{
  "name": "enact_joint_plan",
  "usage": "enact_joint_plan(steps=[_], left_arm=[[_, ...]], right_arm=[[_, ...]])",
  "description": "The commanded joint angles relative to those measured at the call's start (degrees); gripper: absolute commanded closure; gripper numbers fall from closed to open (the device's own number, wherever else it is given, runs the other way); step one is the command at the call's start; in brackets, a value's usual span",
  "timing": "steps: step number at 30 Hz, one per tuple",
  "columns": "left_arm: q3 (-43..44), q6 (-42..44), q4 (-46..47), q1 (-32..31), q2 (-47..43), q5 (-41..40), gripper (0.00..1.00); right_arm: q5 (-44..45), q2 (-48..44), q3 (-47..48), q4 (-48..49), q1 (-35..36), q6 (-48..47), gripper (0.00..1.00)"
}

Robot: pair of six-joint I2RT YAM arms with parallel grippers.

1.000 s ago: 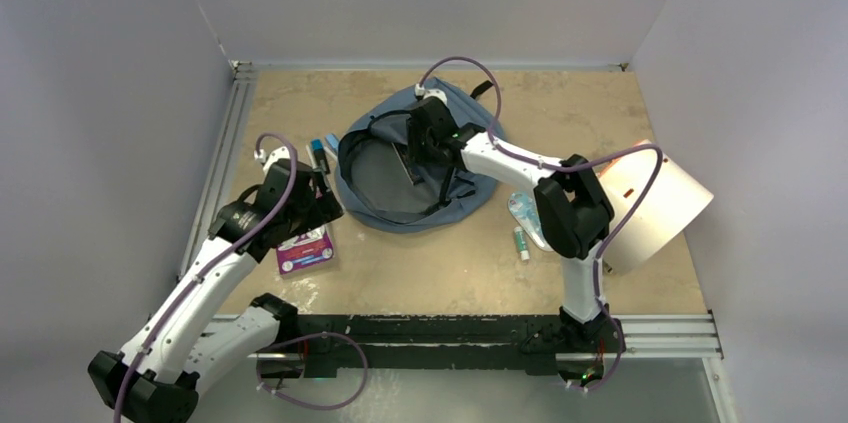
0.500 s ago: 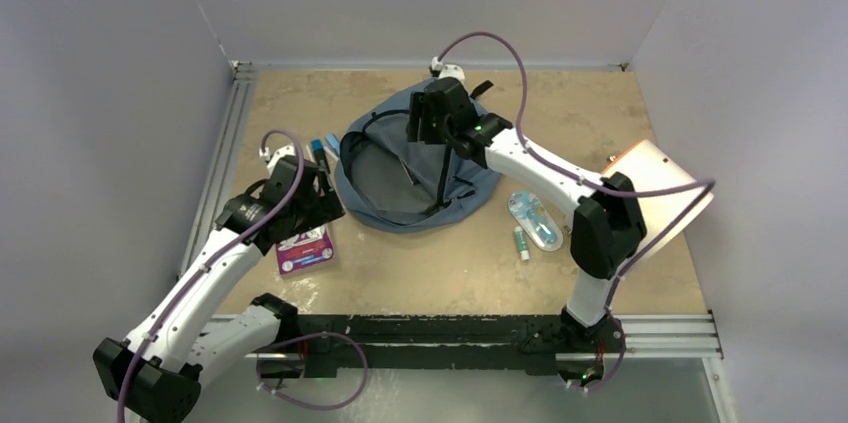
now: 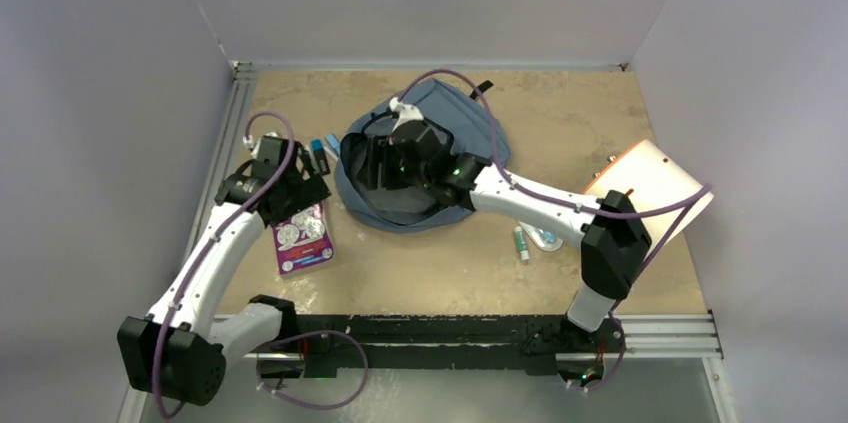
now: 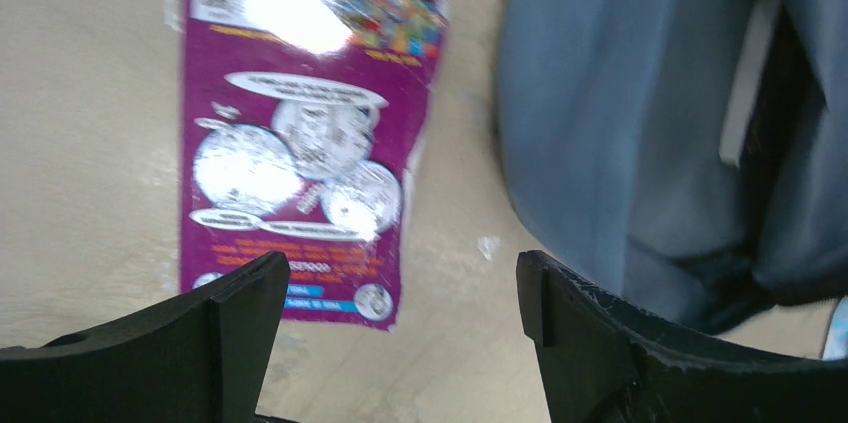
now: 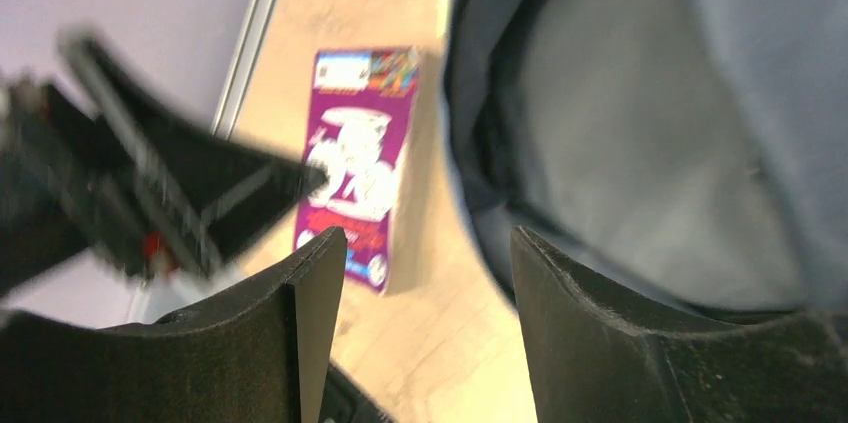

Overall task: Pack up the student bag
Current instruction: Pick up the book from the center of the board.

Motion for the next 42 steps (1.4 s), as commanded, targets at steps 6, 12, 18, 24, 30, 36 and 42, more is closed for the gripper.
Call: enact_joint_plan(steps=[6, 12, 18, 24, 30, 36, 42], left_arm=[[3.03, 10.22, 4.42, 30.56, 3.88, 18.55, 0.16], [-2.04, 6.06, 8.08, 32.01, 3.84, 19.55, 0.17], [-9.13, 2.07, 15.29, 31.96, -0.36, 16.88, 0.18], [-12.80, 0.45, 16.98, 31.98, 0.33, 13.59, 0.20], [-15.90, -0.70, 18.34, 31.96, 1.89, 12.87, 0.20], [-19.68, -1.72, 20.29, 31.88, 2.91, 13.59, 0.20], [-21.67, -3.29, 21.81, 30.49, 2.97, 15.84, 0.21]], right_arm=[[-3.05, 1.38, -0.06, 7.44, 7.55, 7.03, 0.38], [-2.17, 8.62, 3.47, 6.97, 12.37, 8.72, 0.38], [0.33, 17.68, 9.10, 4.36, 13.39, 8.80, 0.38], [1.96, 22.39, 12.47, 2.56, 13.34, 7.87, 0.38], [1.34, 25.35, 13.03, 2.05, 13.44, 7.53, 0.38], [-1.20, 28.15, 13.52, 3.23, 13.48, 8.20, 0.39], [-1.52, 29.86, 14.71, 3.52, 13.46, 8.35, 0.39]])
